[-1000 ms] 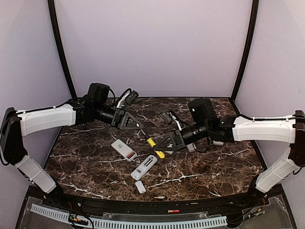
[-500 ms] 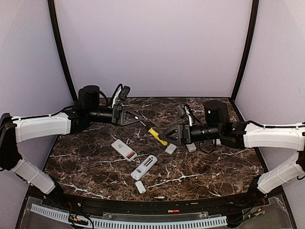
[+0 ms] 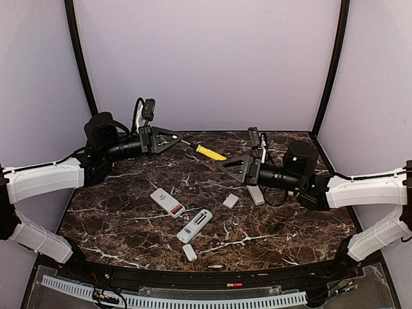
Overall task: Unload the batteries from the remote control
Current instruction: Pass from the left arm to the right
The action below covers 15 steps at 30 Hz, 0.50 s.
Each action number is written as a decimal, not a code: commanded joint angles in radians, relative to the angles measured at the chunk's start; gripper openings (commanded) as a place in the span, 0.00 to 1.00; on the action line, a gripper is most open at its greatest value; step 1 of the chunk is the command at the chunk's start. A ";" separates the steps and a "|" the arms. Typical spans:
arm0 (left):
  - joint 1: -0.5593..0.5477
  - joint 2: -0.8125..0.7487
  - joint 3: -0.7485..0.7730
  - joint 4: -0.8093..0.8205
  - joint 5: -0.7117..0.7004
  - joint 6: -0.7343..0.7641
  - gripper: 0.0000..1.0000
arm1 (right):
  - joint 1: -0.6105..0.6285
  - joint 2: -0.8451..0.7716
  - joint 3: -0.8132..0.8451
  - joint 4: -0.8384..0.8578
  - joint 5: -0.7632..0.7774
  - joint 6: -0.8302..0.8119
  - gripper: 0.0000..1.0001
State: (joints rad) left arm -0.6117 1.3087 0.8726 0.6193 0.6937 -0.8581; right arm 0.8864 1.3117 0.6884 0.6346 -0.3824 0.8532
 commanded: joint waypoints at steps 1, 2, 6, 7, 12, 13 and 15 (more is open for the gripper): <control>-0.003 -0.025 -0.021 0.046 0.010 -0.014 0.00 | 0.008 0.040 0.039 0.142 0.006 0.026 0.65; -0.003 -0.025 -0.021 0.046 0.016 -0.015 0.00 | 0.009 0.050 0.049 0.150 -0.004 0.028 0.62; -0.003 -0.024 -0.022 0.049 0.024 -0.020 0.00 | 0.013 0.082 0.082 0.167 -0.029 0.030 0.53; -0.003 -0.023 -0.021 0.050 0.027 -0.021 0.00 | 0.014 0.087 0.086 0.173 -0.033 0.031 0.50; -0.003 -0.023 -0.024 0.062 0.037 -0.028 0.00 | 0.016 0.103 0.095 0.199 -0.037 0.036 0.41; -0.003 -0.022 -0.024 0.062 0.037 -0.028 0.00 | 0.015 0.104 0.096 0.203 -0.036 0.038 0.39; -0.003 -0.022 -0.023 0.061 0.041 -0.027 0.00 | 0.016 0.108 0.100 0.208 -0.037 0.039 0.35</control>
State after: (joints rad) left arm -0.6117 1.3087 0.8654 0.6418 0.7090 -0.8799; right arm 0.8951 1.4052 0.7589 0.7826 -0.4061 0.8867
